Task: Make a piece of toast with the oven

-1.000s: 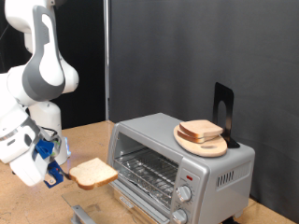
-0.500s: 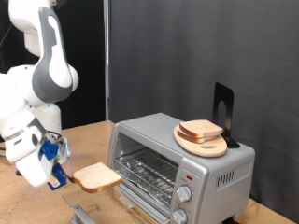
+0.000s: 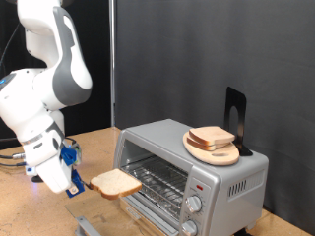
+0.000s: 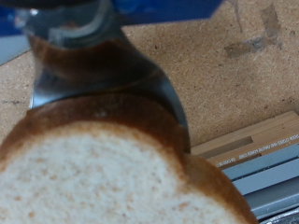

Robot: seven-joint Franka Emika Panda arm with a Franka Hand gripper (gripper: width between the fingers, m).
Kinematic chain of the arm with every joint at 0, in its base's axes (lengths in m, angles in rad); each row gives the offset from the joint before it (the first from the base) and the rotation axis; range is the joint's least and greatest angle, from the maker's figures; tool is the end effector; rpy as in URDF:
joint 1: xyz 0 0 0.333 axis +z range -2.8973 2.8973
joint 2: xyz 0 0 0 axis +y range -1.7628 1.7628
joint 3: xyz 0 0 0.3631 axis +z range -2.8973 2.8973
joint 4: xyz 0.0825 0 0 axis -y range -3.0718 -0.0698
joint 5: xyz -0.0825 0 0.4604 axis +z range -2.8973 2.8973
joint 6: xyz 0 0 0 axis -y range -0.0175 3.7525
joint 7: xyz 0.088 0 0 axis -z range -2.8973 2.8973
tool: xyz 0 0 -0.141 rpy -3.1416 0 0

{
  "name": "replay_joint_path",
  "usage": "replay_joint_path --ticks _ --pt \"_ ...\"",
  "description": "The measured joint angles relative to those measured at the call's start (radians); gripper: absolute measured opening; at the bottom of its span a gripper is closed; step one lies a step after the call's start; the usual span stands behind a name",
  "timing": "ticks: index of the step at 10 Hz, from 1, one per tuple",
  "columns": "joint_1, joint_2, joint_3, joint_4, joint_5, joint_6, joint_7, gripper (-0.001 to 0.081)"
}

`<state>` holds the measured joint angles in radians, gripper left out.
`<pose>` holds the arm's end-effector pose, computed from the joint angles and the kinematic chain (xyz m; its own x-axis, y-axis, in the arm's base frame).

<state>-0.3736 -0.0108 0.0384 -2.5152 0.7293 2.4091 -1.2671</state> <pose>0.4774 -0.1460 0.2316 0.9062 0.2810 0.3160 0.3799 -0.8692 -0.3164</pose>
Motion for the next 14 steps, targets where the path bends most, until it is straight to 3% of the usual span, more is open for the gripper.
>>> replay_joint_path --ticks 7,14 --pt "0.035 -0.002 0.081 -0.010 0.030 0.086 0.032 0.0328" --pt "0.088 -0.040 0.164 -0.105 0.099 0.197 -0.002 0.0328"
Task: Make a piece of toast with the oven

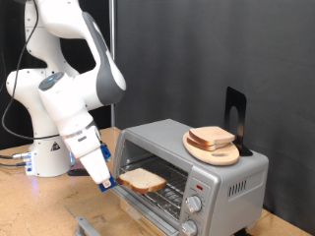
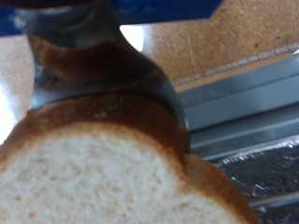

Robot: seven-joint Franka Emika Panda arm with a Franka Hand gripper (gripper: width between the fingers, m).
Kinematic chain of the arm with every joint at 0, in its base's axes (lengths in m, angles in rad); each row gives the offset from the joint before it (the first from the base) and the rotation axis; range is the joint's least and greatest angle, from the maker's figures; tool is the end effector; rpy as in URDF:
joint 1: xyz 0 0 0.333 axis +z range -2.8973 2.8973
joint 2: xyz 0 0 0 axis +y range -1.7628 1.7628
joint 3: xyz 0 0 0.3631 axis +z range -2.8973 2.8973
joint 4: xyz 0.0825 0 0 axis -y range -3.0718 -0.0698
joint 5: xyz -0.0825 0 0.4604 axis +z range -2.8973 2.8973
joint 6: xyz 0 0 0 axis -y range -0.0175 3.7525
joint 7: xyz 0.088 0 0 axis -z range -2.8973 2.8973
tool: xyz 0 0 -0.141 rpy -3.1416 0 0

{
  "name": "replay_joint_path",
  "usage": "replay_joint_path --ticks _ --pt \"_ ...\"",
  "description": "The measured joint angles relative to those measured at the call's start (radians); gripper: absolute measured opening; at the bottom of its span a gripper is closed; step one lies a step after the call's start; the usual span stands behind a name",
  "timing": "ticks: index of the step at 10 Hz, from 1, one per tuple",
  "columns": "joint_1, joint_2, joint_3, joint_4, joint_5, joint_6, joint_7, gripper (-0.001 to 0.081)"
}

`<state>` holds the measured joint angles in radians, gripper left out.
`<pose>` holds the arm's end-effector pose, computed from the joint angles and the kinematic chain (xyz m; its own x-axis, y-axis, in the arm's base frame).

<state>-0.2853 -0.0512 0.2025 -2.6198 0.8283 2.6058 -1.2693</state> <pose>0.4728 -0.0433 0.2190 0.8542 0.3915 0.3421 0.4778 -0.8506 -0.2195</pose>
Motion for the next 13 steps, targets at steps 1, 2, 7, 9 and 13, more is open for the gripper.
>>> replay_joint_path --ticks 1,2,7,9,13 --pt "0.005 -0.009 0.008 -0.010 0.011 0.004 -0.002 0.0328" --pt "0.008 -0.017 0.016 -0.018 0.014 0.006 0.000 0.0328" --pt "0.019 -0.032 0.073 -0.038 0.014 0.057 0.062 0.0328" --pt "0.023 -0.031 0.092 -0.038 0.014 0.083 0.076 0.0328" --pt "0.023 -0.016 0.115 -0.045 -0.015 0.125 0.091 0.0328"
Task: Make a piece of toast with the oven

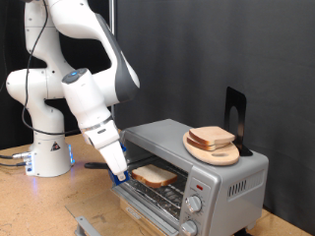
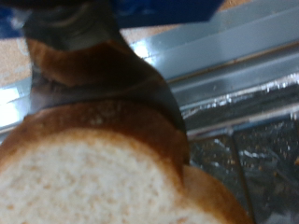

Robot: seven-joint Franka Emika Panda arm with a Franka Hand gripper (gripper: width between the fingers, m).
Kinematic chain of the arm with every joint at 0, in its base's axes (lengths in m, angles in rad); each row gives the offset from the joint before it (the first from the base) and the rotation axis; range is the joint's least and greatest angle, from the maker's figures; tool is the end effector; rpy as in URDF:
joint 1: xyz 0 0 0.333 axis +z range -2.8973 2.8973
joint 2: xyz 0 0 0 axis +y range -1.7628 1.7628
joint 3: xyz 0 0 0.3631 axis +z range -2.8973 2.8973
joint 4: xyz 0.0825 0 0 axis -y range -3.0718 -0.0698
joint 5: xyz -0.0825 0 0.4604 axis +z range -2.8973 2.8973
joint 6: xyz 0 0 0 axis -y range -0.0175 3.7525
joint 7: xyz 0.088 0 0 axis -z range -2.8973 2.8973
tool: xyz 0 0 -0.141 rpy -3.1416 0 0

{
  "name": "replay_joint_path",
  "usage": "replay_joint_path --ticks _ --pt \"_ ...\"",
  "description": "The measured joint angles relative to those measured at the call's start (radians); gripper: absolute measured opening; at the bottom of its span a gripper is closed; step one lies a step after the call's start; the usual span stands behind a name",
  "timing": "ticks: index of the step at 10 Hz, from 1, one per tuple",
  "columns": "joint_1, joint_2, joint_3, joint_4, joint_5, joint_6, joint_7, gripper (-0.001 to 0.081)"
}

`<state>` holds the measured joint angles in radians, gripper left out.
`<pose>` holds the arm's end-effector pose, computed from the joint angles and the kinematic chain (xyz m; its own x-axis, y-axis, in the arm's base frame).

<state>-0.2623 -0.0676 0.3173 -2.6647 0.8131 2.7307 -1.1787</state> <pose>0.4663 0.0052 0.2166 0.8380 0.4338 0.3309 0.4984 -0.8554 -0.1409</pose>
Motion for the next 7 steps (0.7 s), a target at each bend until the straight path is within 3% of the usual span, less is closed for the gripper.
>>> replay_joint_path --ticks 3,7 --pt "-0.014 0.021 -0.006 -0.020 -0.061 0.025 -0.009 0.0327" --pt "-0.035 0.019 -0.024 -0.031 -0.070 -0.002 -0.034 0.0324"
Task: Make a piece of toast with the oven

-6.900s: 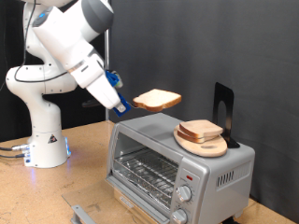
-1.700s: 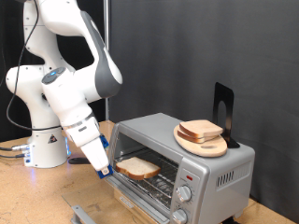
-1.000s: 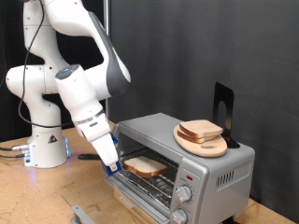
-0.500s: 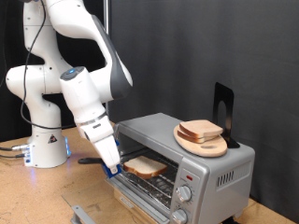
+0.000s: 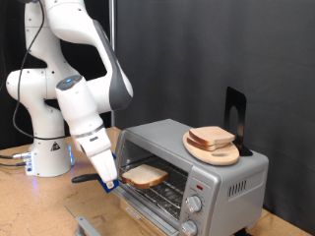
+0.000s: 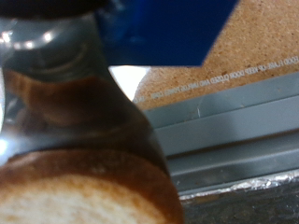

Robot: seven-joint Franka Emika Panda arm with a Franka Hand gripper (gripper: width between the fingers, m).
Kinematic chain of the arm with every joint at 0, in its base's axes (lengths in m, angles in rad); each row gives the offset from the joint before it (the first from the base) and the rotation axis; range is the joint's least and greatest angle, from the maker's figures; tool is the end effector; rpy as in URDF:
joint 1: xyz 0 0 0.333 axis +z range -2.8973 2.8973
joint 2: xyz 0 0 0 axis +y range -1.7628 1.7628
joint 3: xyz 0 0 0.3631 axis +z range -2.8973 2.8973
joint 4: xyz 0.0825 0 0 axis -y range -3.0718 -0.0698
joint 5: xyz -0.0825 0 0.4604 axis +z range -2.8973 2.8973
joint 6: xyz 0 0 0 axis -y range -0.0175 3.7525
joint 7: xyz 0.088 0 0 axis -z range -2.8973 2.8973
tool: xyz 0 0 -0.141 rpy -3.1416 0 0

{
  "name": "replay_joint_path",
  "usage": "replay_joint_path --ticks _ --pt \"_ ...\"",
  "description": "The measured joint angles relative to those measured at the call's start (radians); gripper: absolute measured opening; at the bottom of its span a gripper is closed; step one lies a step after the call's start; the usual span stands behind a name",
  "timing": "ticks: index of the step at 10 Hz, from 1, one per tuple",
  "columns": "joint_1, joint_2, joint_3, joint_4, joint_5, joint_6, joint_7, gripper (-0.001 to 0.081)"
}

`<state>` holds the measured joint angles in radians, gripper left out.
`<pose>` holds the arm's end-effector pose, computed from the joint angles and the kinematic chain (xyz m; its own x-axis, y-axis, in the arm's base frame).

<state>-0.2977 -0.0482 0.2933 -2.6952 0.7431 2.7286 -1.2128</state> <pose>0.4493 -0.0203 0.1965 0.8353 0.4726 0.2809 0.5215 -0.8428 -0.1329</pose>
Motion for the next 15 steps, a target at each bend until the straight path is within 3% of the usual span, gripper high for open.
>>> replay_joint_path --ticks 4,12,15 --pt "-0.004 -0.031 -0.001 0.037 -0.040 -0.090 0.075 0.0321" --pt "-0.004 -0.026 0.006 0.166 -0.208 -0.066 0.158 0.0315" --pt "-0.006 -0.006 0.004 0.190 -0.293 -0.068 0.191 0.0315"
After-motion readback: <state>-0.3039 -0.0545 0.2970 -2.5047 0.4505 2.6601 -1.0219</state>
